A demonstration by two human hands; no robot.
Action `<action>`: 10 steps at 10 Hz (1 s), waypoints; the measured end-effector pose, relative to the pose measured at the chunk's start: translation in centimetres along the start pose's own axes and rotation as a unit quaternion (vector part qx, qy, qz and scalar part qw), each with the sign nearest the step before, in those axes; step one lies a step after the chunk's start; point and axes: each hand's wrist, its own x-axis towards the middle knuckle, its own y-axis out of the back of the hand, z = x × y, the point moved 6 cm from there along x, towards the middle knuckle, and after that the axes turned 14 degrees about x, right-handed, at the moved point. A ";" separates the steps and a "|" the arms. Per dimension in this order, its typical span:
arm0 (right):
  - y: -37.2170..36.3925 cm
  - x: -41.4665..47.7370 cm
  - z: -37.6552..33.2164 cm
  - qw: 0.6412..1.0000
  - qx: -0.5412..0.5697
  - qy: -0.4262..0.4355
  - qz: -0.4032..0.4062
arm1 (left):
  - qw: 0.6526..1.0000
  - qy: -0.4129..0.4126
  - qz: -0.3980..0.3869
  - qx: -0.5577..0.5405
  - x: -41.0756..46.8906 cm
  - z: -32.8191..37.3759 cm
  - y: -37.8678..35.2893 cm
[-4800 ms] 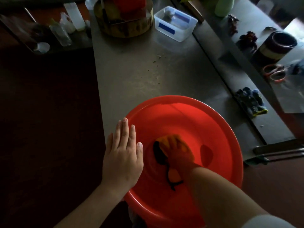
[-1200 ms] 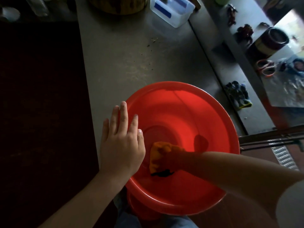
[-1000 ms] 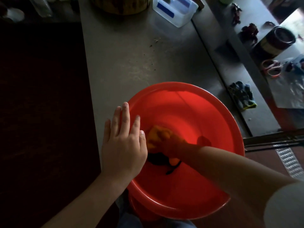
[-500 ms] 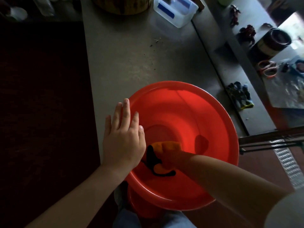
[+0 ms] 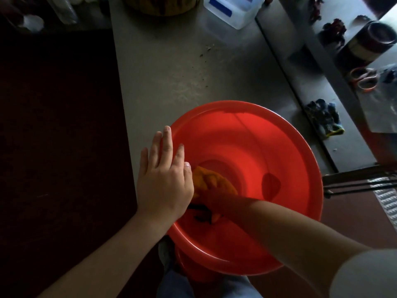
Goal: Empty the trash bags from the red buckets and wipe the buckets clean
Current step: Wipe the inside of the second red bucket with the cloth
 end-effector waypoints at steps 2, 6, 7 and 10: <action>2.1 1.3 3.6 0.990 0.064 -0.126 0.011 | 1.000 -0.006 0.003 -0.001 0.0 0.1 -0.1; 6.4 3.9 6.1 0.949 0.145 -0.256 0.115 | 1.000 0.001 0.016 -0.013 0.0 0.2 -0.1; 5.8 4.4 5.9 0.945 0.175 -0.245 0.128 | 1.000 0.003 0.013 -0.022 0.1 0.2 -0.2; 5.4 3.3 4.6 0.936 0.227 -0.247 0.104 | 0.999 0.007 0.010 -0.036 0.4 0.1 -0.7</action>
